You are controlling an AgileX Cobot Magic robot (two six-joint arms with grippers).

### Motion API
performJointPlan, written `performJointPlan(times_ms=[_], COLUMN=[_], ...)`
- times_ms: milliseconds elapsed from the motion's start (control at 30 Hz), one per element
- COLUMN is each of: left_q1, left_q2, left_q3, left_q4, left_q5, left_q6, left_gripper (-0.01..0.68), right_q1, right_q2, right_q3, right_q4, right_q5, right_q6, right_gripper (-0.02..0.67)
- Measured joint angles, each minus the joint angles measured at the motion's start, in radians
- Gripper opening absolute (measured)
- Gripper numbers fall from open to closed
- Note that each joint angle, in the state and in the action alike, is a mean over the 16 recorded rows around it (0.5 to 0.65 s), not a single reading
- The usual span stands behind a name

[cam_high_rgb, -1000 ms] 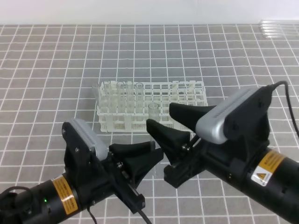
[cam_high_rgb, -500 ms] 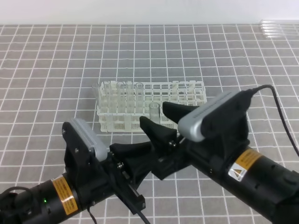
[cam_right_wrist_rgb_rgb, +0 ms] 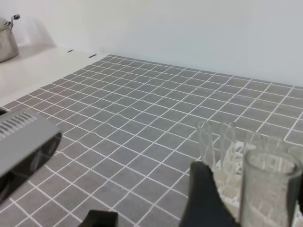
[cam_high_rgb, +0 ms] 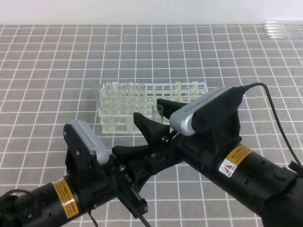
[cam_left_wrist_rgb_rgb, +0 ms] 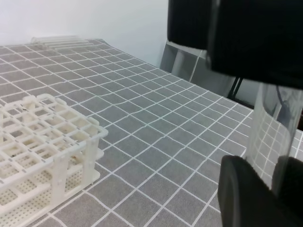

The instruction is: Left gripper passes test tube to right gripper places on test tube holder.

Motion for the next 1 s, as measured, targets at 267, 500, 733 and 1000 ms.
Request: performJointPlan(times_ms=[267, 500, 733, 1000], left_q1=[0.0, 0.0, 0.0, 0.0], left_q2=[0.002, 0.002, 0.003, 0.003], left_q3=[-0.001, -0.001, -0.001, -0.001], left_q4=[0.003, 0.003, 0.004, 0.006], left_q5=[0.005, 0.006, 0.004, -0.003], left_q6=[0.0, 0.0, -0.001, 0.0], left_gripper=[0.062, 0.067, 0.073, 0.143], right_q1=[0.0, 0.0, 0.001, 0.004], right_q2=[0.001, 0.001, 0.001, 0.001], right_q3=[0.0, 0.0, 0.0, 0.0], right_q4=[0.0, -0.003, -0.007, -0.008], right_q5=[-0.009, -0.009, -0.009, -0.01], right_q6=[0.001, 0.001, 0.001, 0.001], right_gripper=[0.313, 0.198, 0.11, 0.085])
